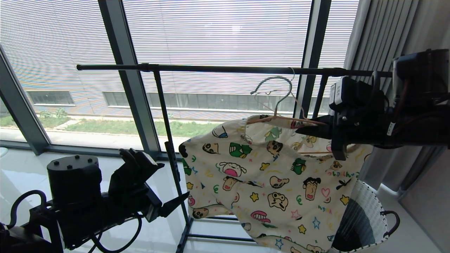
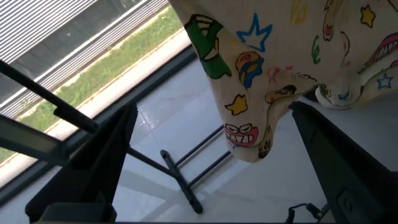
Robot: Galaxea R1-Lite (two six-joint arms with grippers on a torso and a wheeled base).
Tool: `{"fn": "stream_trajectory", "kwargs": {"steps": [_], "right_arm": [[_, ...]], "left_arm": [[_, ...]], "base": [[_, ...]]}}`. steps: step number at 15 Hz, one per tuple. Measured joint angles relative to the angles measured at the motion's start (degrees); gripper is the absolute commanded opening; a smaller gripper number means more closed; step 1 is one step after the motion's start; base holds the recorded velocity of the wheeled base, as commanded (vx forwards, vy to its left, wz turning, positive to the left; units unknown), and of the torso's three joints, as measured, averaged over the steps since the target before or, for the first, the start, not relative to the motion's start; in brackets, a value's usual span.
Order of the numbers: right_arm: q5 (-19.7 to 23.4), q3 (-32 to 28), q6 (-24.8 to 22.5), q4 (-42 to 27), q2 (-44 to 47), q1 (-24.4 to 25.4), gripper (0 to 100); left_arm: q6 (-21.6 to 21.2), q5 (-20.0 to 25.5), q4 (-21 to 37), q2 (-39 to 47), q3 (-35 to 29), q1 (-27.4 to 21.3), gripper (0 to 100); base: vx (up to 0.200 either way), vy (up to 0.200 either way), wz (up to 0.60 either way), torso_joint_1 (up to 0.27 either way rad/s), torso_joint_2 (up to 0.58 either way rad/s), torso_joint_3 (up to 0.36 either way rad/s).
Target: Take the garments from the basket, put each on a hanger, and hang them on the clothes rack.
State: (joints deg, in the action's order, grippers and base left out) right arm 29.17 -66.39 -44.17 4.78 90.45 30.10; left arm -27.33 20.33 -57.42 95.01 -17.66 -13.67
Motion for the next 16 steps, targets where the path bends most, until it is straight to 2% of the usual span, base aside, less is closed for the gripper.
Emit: {"fn": "stream_trajectory", "kwargs": {"steps": [2, 4, 7, 8, 11, 16], "right_arm": [[0.1, 0.0, 0.0, 0.0, -1.0, 0.3, 0], [0.1, 0.0, 0.1, 0.0, -1.8, 1.6, 0], [-0.1, 0.0, 0.1, 0.0, -2.6, 3.7, 0], [-0.1, 0.0, 0.1, -0.1, -2.9, 3.8, 0], [-0.3, 0.0, 0.1, -0.3, -3.6, 4.0, 0], [-0.5, 0.0, 0.2, -0.3, -4.4, 4.1, 0]], "left_arm": [[0.2, 0.8, -4.0, 1.6, 0.4, 1.6, 100], [0.2, 4.1, -7.7, 3.1, 1.5, 2.1, 100], [0.2, 4.9, -8.7, 4.5, 1.9, 2.2, 100], [0.3, 4.9, -9.4, 4.8, 2.0, 2.3, 0], [0.2, 4.8, -13.1, 6.0, 2.4, 2.4, 0], [0.2, 4.6, -13.5, 7.2, 2.6, 2.6, 0]], "base": [[0.0, 0.0, 0.0, 0.0, 0.0, 0.0], [0.0, 0.0, 0.0, 0.0, 0.0, 0.0], [0.0, 0.0, 0.0, 0.0, 0.0, 0.0], [0.0, 0.0, 0.0, 0.0, 0.0, 0.0], [0.0, 0.0, 0.0, 0.0, 0.0, 0.0], [0.0, 0.0, 0.0, 0.0, 0.0, 0.0]]}}
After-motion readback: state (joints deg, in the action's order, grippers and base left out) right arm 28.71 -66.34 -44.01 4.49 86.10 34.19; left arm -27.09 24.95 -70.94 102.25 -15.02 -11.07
